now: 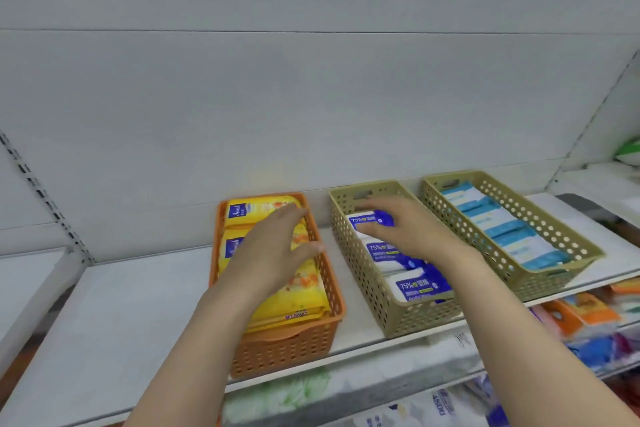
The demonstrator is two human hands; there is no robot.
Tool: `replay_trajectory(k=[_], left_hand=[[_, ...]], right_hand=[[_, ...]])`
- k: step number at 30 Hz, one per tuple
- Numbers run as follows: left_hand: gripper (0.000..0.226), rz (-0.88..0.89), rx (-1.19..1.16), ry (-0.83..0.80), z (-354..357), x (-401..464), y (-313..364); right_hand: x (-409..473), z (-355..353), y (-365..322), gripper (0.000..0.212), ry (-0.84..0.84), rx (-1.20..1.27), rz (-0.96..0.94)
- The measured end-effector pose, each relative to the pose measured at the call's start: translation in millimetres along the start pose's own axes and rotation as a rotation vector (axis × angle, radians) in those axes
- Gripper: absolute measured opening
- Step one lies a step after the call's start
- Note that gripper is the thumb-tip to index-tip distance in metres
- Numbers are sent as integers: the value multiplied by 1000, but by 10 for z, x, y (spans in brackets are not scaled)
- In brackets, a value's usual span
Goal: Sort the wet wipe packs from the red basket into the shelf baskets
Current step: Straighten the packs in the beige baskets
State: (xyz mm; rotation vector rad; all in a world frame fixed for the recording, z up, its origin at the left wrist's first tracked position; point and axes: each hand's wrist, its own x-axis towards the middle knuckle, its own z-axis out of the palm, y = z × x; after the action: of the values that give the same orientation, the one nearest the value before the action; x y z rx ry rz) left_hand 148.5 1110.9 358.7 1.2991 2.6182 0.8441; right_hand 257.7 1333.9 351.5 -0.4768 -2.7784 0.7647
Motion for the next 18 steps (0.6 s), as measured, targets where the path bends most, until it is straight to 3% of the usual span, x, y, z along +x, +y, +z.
replay_trajectory(k=[4, 8, 11, 15, 18], left_hand=[[61, 75, 20, -94, 470, 334, 424], [54, -67, 93, -263, 817, 648, 578], [62, -150, 143, -315, 872, 760, 602], [73, -150, 251, -303, 859, 804, 545], [78, -196, 159, -256, 886, 787, 485]], right_hand=[[118, -264, 481, 43, -145, -227, 73], [283, -169, 715, 56, -402, -319, 26], [399, -67, 840, 70, -447, -332, -28], [496, 68, 953, 80, -517, -387, -165], [572, 64, 1048, 81, -543, -413, -229]])
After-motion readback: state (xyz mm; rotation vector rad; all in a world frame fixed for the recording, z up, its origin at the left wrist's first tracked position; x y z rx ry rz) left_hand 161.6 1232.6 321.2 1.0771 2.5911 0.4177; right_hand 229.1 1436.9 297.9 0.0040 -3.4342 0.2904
